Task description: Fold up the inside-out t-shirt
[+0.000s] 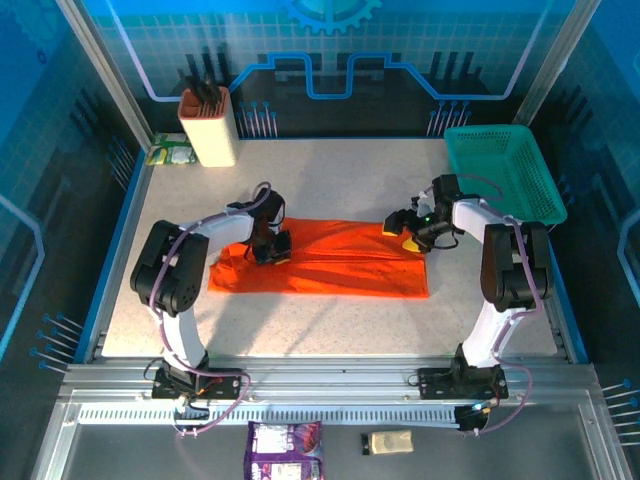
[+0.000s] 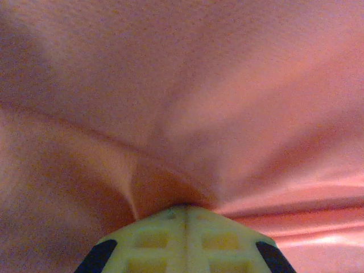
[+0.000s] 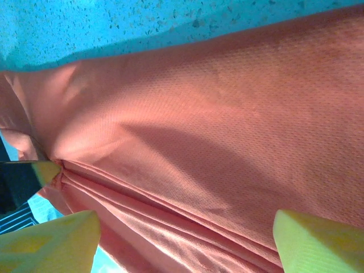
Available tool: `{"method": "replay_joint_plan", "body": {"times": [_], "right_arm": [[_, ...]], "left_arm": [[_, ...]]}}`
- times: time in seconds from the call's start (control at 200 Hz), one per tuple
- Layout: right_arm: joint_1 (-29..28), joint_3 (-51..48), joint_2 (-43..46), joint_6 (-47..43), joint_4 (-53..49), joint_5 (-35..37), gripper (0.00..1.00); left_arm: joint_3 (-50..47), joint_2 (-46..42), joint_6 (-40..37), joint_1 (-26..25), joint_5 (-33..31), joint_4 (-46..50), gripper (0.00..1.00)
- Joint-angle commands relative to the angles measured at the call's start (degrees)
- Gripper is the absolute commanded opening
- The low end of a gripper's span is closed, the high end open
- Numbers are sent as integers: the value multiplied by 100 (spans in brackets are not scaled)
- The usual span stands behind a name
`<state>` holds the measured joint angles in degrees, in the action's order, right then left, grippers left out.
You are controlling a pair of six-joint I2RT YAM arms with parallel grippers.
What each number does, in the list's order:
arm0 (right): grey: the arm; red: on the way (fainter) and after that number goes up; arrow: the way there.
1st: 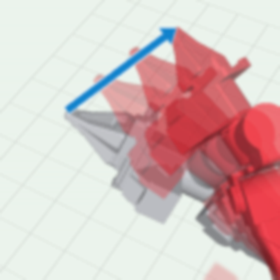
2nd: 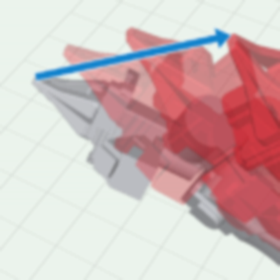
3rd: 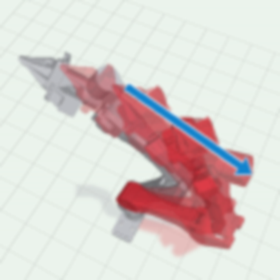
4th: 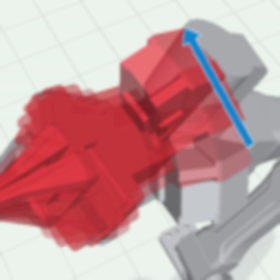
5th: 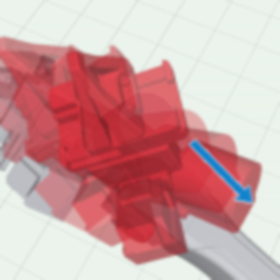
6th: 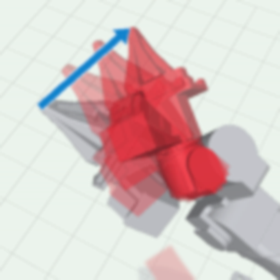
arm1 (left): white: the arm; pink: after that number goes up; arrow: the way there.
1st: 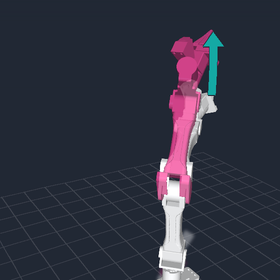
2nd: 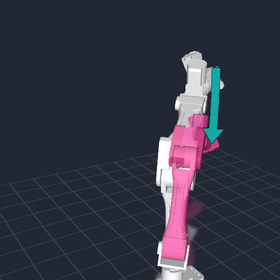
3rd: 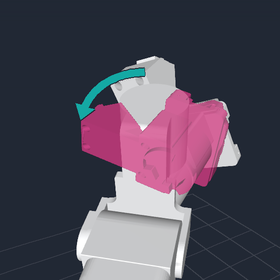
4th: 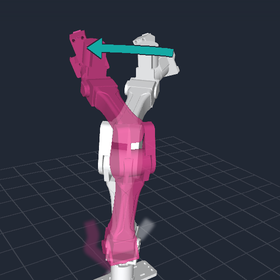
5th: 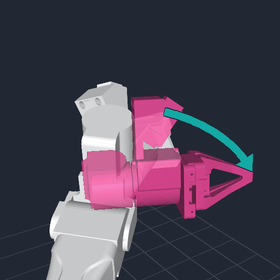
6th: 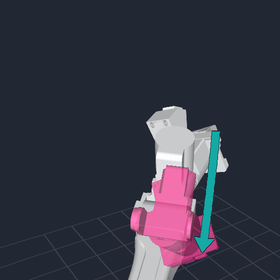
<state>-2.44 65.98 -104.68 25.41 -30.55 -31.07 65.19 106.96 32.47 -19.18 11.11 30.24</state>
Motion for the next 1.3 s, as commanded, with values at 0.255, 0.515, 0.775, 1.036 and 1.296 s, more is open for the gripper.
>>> {"method": "replay_joint_plan", "body": {"times": [0.255,0.515,0.775,1.036,1.296], "right_arm": [[-244,449,-160,-248,-370,-285,80],[-416,781,-564,-336,-518,-286,79],[-397,713,-836,-370,-548,-127,78],[-258,297,-520,-415,-823,375,75],[-369,-620,113,-128,-745,172,75]], "left_arm": [[-9,-602,-13,-29,141,173,4],[-633,-1662,214,-24,-151,580,5],[-1761,-1661,679,-25,69,-297,4],[-1569,-1059,354,342,-92,-445,4],[-21,237,-330,989,112,-220,3]]}}
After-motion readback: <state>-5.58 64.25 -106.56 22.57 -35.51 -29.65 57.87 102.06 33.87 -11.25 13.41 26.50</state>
